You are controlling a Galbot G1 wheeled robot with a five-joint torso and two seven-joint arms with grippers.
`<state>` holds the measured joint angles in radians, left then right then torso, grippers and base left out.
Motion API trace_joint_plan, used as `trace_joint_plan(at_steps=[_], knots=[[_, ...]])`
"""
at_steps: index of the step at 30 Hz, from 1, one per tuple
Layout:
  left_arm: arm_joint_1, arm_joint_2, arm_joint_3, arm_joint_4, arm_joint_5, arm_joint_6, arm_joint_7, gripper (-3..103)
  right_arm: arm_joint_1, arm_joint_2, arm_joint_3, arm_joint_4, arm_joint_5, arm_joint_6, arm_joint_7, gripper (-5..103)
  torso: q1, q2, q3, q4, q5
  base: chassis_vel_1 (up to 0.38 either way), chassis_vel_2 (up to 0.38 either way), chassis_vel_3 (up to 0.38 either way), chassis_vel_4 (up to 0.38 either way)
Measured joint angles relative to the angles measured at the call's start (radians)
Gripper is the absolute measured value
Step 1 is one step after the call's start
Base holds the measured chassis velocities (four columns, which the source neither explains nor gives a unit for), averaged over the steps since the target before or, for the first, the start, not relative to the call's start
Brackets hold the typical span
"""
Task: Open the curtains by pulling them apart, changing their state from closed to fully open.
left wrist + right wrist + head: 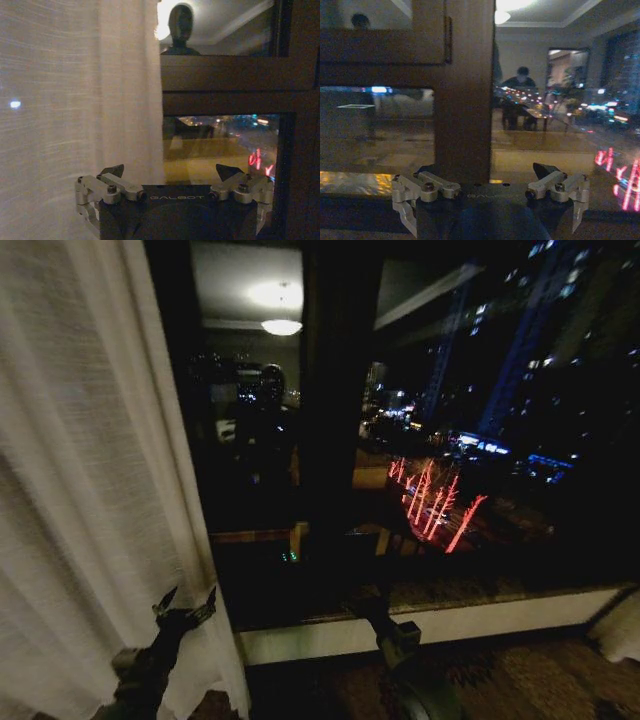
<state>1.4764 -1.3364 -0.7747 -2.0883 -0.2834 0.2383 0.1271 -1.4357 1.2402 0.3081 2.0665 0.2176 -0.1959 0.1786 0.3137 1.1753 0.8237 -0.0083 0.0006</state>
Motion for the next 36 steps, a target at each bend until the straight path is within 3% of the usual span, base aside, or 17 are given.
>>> trace_joint_plan(at_steps=[5,14,26,36], knots=[[-0.078,0.051,0.022,0.072,0.0,0.005,-0.003,100,0.03,0.045,0.016,-0.05,-0.023,0.016,0.013,100,0.0,0.0,0.0,0.0008,-0.0008,0.0,0.0,0.0,0.0],[-0.101,0.065,0.014,0.109,0.011,0.005,-0.023,100,0.068,0.084,0.009,-0.086,-0.056,0.013,0.029,100,0.0,0.0,0.0,0.0006,0.0,0.0,0.0,0.0,0.0],[-0.052,0.013,0.014,0.024,0.08,0.011,-0.094,100,0.076,0.123,-0.008,-0.096,-0.09,0.013,0.026,100,0.0,0.0,0.0,0.0007,-0.0001,0.0,0.0,0.0,0.0],[-0.129,0.107,0.024,0.095,0.011,0.034,-0.082,100,0.08,0.106,0.003,-0.093,-0.087,0.014,0.022,100,0.0,0.0,0.0,0.0006,-0.0002,0.0,0.0,0.0,0.0]])
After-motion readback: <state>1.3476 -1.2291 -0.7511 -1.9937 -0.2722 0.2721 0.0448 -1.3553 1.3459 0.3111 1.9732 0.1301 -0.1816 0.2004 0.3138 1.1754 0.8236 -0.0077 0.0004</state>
